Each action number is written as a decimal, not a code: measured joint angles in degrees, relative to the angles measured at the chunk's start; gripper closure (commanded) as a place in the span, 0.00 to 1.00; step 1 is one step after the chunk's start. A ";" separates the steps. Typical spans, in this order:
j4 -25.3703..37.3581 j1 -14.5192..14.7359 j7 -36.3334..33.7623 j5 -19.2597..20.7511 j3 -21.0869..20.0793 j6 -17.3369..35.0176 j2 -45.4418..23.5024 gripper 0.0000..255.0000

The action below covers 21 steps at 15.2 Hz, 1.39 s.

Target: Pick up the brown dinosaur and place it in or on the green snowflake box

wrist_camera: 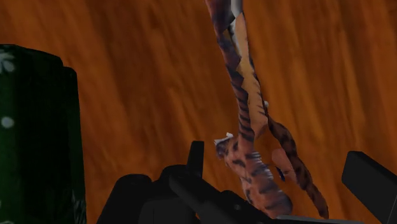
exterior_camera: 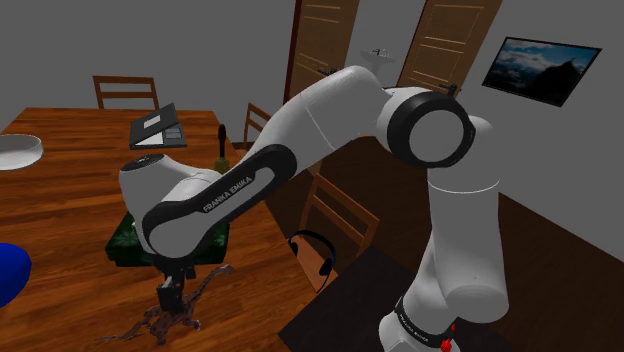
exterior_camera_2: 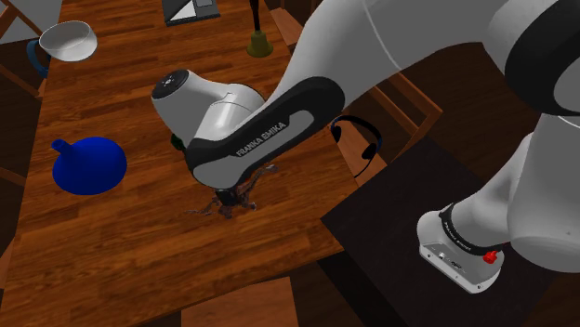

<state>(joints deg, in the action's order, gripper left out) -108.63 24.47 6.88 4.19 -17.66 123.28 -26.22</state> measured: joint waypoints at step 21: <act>-1.89 0.46 -0.49 0.72 0.31 3.82 -1.99 1.00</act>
<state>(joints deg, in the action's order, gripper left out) -110.52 24.93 6.38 4.92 -17.35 127.10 -28.21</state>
